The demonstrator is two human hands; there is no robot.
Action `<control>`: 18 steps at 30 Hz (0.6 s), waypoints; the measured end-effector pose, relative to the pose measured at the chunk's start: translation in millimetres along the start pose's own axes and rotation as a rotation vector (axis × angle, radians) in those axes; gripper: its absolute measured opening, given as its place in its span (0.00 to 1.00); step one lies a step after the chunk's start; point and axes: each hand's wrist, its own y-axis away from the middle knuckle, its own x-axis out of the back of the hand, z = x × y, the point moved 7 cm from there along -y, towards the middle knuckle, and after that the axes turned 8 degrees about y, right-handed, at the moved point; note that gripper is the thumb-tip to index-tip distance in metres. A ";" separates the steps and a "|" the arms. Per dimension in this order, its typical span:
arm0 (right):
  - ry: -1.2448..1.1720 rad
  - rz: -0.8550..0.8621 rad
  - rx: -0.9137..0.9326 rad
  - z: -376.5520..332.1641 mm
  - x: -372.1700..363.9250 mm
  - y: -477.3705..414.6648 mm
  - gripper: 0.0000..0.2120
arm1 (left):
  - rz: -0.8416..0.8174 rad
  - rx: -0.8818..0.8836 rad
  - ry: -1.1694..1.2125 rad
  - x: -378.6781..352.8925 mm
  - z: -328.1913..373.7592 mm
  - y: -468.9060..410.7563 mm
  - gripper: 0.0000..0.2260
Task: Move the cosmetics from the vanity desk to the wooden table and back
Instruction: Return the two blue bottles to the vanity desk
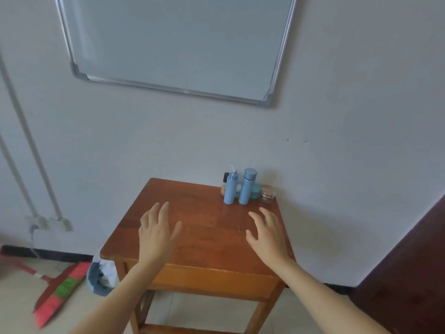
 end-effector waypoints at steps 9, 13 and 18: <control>-0.044 -0.118 -0.151 62.7 -65.8 -32.3 0.21 | -0.188 -0.032 0.017 -106.3 12.0 -65.3 0.25; -0.100 -0.094 -0.164 97.0 -96.4 -76.4 0.22 | -0.216 -0.060 0.043 -149.7 37.0 -113.2 0.26; -0.246 -0.139 -0.176 123.3 -141.4 -131.4 0.23 | -0.236 0.013 0.149 -195.9 63.5 -168.2 0.28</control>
